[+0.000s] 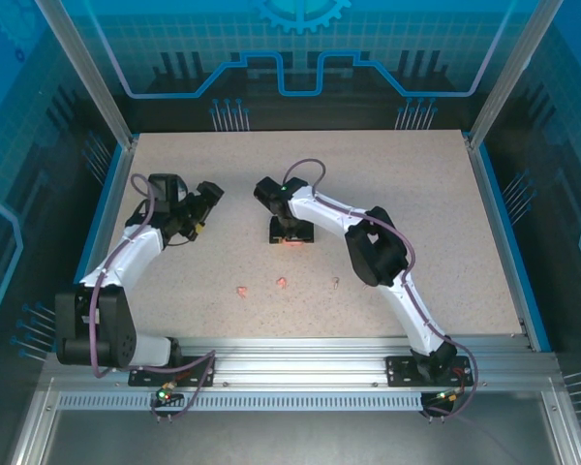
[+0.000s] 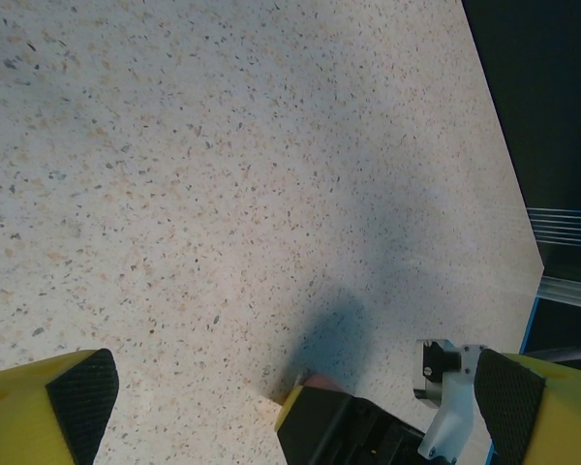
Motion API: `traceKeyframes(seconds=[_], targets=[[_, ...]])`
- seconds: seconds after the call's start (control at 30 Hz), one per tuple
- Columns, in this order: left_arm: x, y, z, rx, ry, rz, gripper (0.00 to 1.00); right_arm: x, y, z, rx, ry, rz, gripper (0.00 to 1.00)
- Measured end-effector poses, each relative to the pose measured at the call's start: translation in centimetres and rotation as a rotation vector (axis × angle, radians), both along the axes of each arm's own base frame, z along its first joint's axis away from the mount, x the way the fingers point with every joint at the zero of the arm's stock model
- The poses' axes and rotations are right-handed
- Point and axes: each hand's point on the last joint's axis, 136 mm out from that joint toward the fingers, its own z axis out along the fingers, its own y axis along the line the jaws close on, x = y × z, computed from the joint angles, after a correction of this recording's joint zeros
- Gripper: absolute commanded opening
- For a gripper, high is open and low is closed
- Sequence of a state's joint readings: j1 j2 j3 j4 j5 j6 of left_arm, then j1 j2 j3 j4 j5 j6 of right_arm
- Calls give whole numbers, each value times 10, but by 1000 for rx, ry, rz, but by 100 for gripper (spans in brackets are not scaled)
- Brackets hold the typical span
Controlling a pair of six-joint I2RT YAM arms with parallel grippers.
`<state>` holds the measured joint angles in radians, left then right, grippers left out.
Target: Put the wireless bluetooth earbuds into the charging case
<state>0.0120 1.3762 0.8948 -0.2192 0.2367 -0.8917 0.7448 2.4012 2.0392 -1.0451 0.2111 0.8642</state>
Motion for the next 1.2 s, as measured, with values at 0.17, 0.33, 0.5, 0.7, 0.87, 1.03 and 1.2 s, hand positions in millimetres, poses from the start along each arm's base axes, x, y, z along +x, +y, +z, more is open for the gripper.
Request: traceKeyframes(seconds=[0.17,0.33,0.5,0.7,0.87,1.03,1.2], targets=[[0,-5,0,9,0,-10,99,0,0,-1,19,12,-41,72],[0,-6,-1,17,-1,-8,99,0,0,-1,18,11,-41,71],[0,-6,-2,24,-7,-9,99,0,-1,-1,18,11,-35,72],[-1,-7,-5,30,-4,-10,99,1,-1,-1,25,19,-32,71],[-1,-10,-4,37,-9,-16,99,0,-1,-1,30,23,-38,71],[-1,-14,-5,40,-9,-23,99,1,-2,0,32,23,-44,70],[-1,-15,-5,44,-9,-26,99,6,-4,0,27,18,-52,70]])
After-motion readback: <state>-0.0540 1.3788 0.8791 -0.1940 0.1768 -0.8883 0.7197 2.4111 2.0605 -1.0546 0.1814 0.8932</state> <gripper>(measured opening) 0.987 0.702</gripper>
